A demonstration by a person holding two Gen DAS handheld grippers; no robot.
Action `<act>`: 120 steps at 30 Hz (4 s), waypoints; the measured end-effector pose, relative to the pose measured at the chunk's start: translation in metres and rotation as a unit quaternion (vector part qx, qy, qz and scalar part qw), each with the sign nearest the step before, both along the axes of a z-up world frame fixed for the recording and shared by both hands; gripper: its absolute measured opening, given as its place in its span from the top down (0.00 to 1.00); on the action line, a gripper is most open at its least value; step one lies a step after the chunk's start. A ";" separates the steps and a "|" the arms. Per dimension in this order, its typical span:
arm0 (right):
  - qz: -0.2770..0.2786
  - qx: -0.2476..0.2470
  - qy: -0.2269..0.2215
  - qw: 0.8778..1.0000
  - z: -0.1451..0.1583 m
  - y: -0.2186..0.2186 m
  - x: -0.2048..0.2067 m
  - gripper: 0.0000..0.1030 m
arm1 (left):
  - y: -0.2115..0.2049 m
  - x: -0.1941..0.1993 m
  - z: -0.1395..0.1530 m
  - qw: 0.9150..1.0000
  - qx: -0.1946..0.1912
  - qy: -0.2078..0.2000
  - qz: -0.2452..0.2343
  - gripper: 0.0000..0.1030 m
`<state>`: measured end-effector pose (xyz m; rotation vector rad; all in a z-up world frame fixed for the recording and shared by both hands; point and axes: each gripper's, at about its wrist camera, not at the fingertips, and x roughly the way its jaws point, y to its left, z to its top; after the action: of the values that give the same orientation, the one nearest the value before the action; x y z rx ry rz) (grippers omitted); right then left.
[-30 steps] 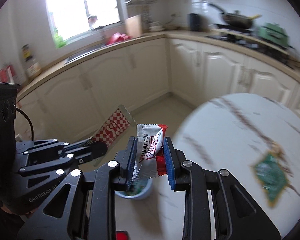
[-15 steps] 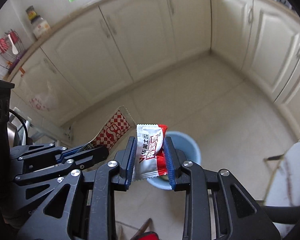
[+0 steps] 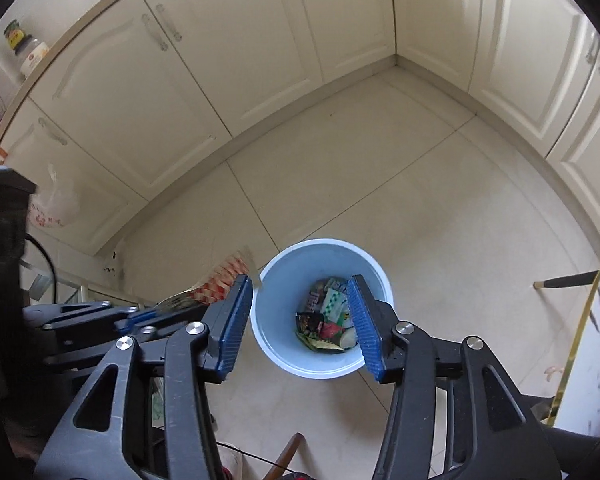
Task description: Collect trash
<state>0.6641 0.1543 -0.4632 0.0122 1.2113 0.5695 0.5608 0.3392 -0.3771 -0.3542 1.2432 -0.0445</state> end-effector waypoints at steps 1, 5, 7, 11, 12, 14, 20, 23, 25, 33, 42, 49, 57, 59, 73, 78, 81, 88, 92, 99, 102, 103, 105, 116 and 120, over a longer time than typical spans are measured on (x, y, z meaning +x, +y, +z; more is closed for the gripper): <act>-0.001 0.001 -0.003 1.000 0.003 -0.002 0.000 0.53 | -0.001 0.005 -0.002 1.000 0.003 0.000 0.002 0.88; -0.005 0.011 -0.015 1.000 0.016 -0.009 0.003 0.52 | -0.001 0.011 0.010 1.000 0.018 -0.004 0.020 0.70; -0.008 0.015 -0.021 1.000 0.025 -0.011 0.000 0.52 | 0.003 0.004 0.024 0.999 0.024 -0.015 0.029 0.67; -0.012 0.030 -0.046 0.998 0.056 -0.018 -0.010 0.50 | 0.000 -0.014 0.071 0.995 0.059 -0.049 0.057 0.62; -0.012 0.035 -0.058 0.998 0.069 -0.021 -0.015 0.49 | 0.000 -0.021 0.087 0.994 0.067 -0.063 0.063 0.60; -0.013 0.040 -0.076 0.996 0.088 -0.024 -0.024 0.46 | -0.003 -0.036 0.118 0.989 0.081 -0.097 0.075 0.53; -0.024 0.063 -0.163 0.984 0.173 -0.052 -0.067 0.32 | -0.025 -0.096 0.215 0.961 0.143 -0.214 0.101 0.30; -0.036 0.069 -0.212 0.974 0.216 -0.072 -0.094 0.17 | -0.054 -0.124 0.254 0.943 0.167 -0.267 0.107 0.13; -0.046 0.068 -0.241 0.967 0.242 -0.086 -0.112 0.11 | -0.079 -0.143 0.277 0.928 0.180 -0.308 0.106 0.09; -0.102 0.058 -0.361 0.925 0.344 -0.156 -0.207 0.00 | -0.152 -0.231 0.332 0.880 0.172 -0.431 0.104 0.01; -0.160 0.046 -0.438 0.884 0.409 -0.222 -0.291 0.00 | -0.239 -0.323 0.324 0.841 0.171 -0.508 0.071 0.01; -0.209 0.019 -0.463 0.861 0.423 -0.275 -0.325 0.00 | -0.315 -0.344 0.264 0.821 0.168 -0.545 0.038 0.01; -0.253 -0.004 -0.457 0.853 0.421 -0.335 -0.325 0.00 | -0.357 -0.312 0.252 0.826 0.164 -0.540 -0.003 0.01; -0.261 -0.006 -0.453 0.853 0.417 -0.349 -0.322 0.00 | -0.368 -0.299 0.251 0.829 0.169 -0.533 -0.016 0.01; -0.324 -0.048 -0.324 0.888 0.326 -0.462 -0.231 0.00 | -0.437 -0.123 0.204 0.918 0.148 -0.340 -0.137 0.01; -0.283 -0.065 -0.229 0.929 0.267 -0.481 -0.177 0.00 | -0.442 -0.079 0.191 0.928 0.165 -0.303 -0.138 0.01; -0.257 -0.070 -0.185 0.946 0.235 -0.480 -0.148 0.00 | -0.439 -0.061 0.183 0.935 0.165 -0.287 -0.130 0.01; -0.172 -0.063 -0.119 0.976 0.184 -0.446 -0.097 0.00 | -0.421 -0.032 0.154 0.941 0.173 -0.265 -0.119 0.01; -0.141 -0.074 -0.102 0.982 0.166 -0.429 -0.077 0.00 | -0.413 -0.021 0.148 0.943 0.173 -0.260 -0.119 0.01; -0.101 -0.100 -0.101 0.985 0.155 -0.422 -0.063 0.00 | -0.407 -0.010 0.138 0.947 0.160 -0.252 -0.118 0.01; -0.099 -0.094 -0.109 0.985 0.153 -0.426 -0.062 0.00 | -0.410 -0.010 0.136 0.947 0.161 -0.251 -0.122 0.01; -0.100 -0.093 -0.109 0.985 0.153 -0.427 -0.063 0.00 | -0.410 -0.011 0.136 0.946 0.163 -0.251 -0.125 0.01; -0.100 -0.094 -0.108 0.985 0.154 -0.429 -0.065 0.04 | -0.410 -0.012 0.135 0.946 0.165 -0.250 -0.126 0.01; -0.106 -0.082 -0.119 0.984 0.167 -0.445 -0.082 0.68 | -0.409 -0.011 0.138 0.943 0.174 -0.247 -0.140 0.01; -0.096 -0.060 -0.118 0.987 0.170 -0.445 -0.091 0.73 | -0.415 -0.012 0.136 0.941 0.183 -0.243 -0.147 0.01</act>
<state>0.5729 -0.2906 -0.2937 -0.0392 0.9976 0.3193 0.5487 -0.0758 -0.2409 0.1674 0.7800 -0.1458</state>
